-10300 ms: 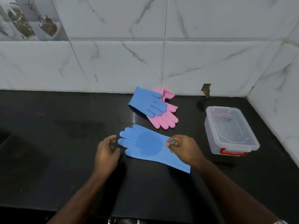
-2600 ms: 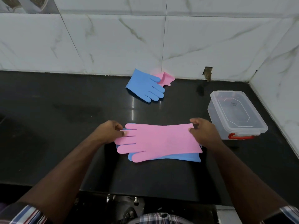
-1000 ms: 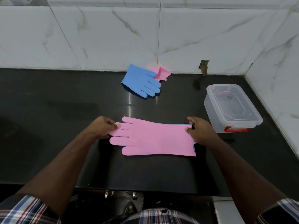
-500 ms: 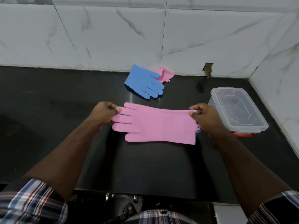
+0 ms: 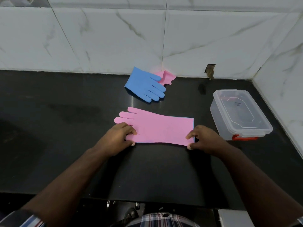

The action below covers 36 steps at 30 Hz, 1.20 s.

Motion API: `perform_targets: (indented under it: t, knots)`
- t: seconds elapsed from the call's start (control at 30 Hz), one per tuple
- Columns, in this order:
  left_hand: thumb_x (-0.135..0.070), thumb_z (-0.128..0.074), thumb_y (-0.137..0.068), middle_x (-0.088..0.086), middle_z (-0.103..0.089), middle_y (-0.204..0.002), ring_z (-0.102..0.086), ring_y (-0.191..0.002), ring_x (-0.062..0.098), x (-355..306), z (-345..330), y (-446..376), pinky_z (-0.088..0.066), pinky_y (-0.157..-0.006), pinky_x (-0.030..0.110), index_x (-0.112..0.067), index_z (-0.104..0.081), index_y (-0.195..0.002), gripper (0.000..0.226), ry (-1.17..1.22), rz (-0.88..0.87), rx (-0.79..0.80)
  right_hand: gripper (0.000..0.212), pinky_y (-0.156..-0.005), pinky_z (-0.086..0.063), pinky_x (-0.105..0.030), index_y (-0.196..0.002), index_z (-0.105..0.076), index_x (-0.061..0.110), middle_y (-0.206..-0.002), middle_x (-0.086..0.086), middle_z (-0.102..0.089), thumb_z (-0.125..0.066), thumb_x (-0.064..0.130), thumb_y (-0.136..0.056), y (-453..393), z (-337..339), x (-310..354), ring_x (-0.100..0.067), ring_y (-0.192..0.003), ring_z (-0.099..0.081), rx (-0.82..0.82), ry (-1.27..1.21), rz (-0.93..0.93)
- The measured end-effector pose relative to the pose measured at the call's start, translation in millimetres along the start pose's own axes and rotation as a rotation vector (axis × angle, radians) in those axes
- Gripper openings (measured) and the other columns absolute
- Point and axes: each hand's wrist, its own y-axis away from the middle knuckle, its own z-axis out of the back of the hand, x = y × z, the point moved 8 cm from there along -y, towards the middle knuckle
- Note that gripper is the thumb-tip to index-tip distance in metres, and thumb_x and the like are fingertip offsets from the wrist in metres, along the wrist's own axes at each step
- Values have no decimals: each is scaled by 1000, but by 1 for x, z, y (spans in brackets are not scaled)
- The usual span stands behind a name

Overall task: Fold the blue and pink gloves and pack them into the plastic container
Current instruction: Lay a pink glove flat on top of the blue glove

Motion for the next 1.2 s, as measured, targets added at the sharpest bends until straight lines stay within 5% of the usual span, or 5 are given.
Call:
perform_targets:
  t: [0.33, 0.7, 0.9, 1.03, 1.2]
  knots:
    - [-25, -68, -90, -12, -57, -92, -53, -86, 4, -11, 7, 9, -45, -76, 23, -26, -69, -93, 4, 55, -107, -170, 21, -90, -48, -31, -110, -68, 9, -112, -6, -65, -60, 21, -95, 22, 41, 7, -19, -97, -60, -544, -92, 129]
    - [-28, -70, -89, -19, -58, -96, -53, -93, 1, -5, -3, 11, -45, -82, 20, -30, -69, -96, 8, 121, -88, -197, 23, -95, -44, -26, -109, -75, 17, -119, 0, -68, -62, 14, -89, 27, -1, -13, -11, -103, -57, -323, -59, 34]
    - [-16, -63, -91, -8, -69, -99, -65, -91, 12, 46, 36, 1, -51, -81, 29, -18, -73, -101, 14, 279, 315, -548, 37, -96, -47, -35, -129, -61, 13, -129, -6, -64, -62, 24, -94, 0, 24, -29, -21, -111, -61, -457, -308, -221]
    - [-25, -58, -98, 6, -63, -133, -61, -119, 22, 84, 14, -8, -45, -103, 34, -12, -57, -135, 40, 462, 577, -353, 52, -108, -41, -42, -144, -45, 12, -142, -7, -55, -61, 25, -95, -27, 20, -35, -27, -129, -53, -365, -369, -278]
    - [-21, -60, -97, 7, -70, -113, -67, -95, 22, 85, 5, -20, -57, -88, 40, -10, -63, -126, 31, 637, 599, -298, 41, -96, -53, -44, -129, -58, 12, -124, -9, -65, -66, 26, -91, -48, 23, -42, -27, -107, -64, -400, -618, -348]
